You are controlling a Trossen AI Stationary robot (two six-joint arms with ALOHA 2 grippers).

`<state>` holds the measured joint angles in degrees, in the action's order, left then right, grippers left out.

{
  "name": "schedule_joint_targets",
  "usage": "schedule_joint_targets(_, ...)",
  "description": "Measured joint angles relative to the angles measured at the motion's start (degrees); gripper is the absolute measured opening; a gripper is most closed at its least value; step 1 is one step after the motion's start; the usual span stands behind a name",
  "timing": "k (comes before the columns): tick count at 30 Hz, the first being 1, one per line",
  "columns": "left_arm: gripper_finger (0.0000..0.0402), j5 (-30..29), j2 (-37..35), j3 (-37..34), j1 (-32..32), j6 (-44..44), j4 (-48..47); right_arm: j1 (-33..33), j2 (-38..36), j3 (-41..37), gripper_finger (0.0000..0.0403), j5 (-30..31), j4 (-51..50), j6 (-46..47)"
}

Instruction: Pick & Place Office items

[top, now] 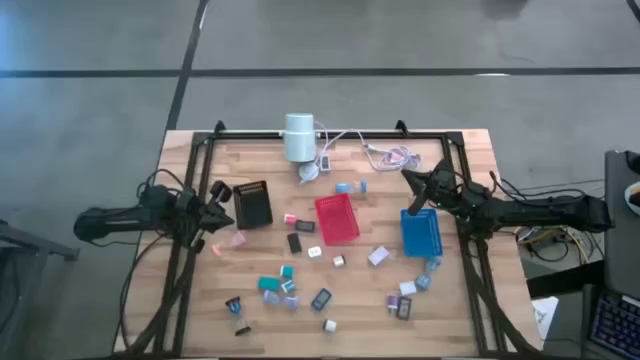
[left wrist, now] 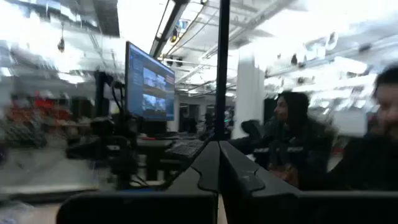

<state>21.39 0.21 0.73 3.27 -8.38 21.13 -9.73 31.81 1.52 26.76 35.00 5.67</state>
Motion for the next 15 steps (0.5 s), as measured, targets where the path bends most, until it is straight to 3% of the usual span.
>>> schedule_joint_targets(5,0.0009,0.0,0.0,-0.1,0.0,0.5,-0.4,-1.1,-0.4,0.0,0.0008,-1.0,-1.8,-1.6)
schedule_joint_targets(11,0.0009,0.0,0.1,-0.1,0.0,-2.8,-0.6,-1.1,-0.7,0.0,0.0008,-10.3,-1.2,-0.6)
schedule_joint_targets(15,0.0009,0.0,0.1,-0.1,0.0,-4.5,-0.6,-1.1,-0.7,0.0,0.0008,-10.6,0.1,-1.3)
